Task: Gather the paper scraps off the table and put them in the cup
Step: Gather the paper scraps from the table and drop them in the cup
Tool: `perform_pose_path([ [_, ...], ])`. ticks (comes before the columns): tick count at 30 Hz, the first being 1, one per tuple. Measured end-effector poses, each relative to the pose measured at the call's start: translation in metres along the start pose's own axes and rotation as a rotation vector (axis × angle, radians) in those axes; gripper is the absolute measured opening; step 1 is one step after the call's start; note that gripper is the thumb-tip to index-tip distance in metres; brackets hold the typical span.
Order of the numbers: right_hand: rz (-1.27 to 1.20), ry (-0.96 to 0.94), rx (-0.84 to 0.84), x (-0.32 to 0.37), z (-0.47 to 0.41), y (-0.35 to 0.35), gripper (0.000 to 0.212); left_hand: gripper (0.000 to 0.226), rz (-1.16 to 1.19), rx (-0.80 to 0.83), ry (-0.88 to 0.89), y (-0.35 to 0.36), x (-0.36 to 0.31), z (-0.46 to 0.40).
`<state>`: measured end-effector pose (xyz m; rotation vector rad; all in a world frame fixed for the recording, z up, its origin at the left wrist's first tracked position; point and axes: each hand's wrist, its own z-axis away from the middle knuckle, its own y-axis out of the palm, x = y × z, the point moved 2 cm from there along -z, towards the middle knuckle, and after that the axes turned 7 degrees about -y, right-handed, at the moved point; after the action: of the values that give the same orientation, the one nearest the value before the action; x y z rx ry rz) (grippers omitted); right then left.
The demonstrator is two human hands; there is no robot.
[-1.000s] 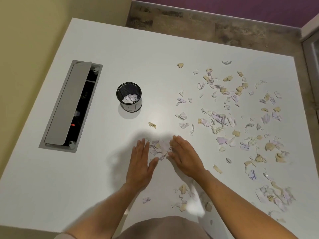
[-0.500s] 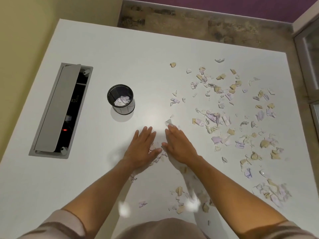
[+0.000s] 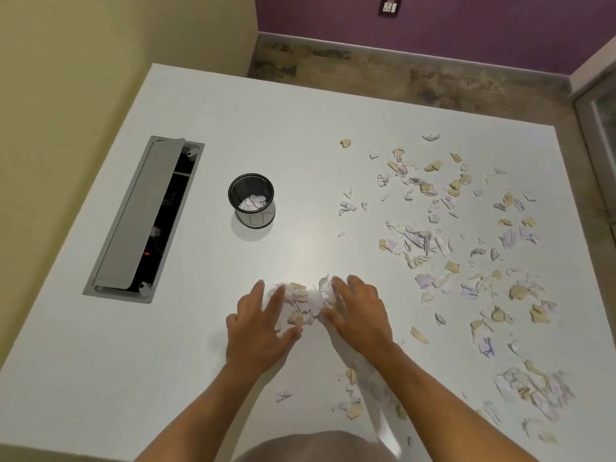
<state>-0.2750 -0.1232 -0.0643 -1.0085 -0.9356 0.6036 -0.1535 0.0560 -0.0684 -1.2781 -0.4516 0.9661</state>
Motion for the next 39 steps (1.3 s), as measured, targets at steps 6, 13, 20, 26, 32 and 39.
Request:
perform_pose_path([
  [6,0.033,0.051,0.172,0.026,-0.011,0.011,0.073,0.088,0.134,0.134,-0.208,0.013,-0.016,0.012],
  [13,0.062,-0.049,0.136,0.045,-0.006,0.016,0.029,0.056,0.324,0.204,-0.19,0.012,-0.041,-0.004],
  [20,0.04,-0.098,0.09,0.035,-0.004,0.016,0.015,0.01,0.425,0.143,-0.114,0.012,-0.044,-0.014],
  [26,-0.358,0.106,-0.052,0.023,-0.014,0.007,0.014,0.023,0.535,0.095,-0.112,0.007,-0.038,-0.018],
  [32,-0.84,0.474,-0.145,0.013,-0.013,-0.009,0.016,0.023,0.679,0.066,-0.191,-0.002,-0.031,-0.017],
  [39,-1.286,0.518,-0.154,0.029,-0.03,-0.032,0.01,0.018,0.837,-0.014,-0.236,-0.037,-0.025,-0.029],
])
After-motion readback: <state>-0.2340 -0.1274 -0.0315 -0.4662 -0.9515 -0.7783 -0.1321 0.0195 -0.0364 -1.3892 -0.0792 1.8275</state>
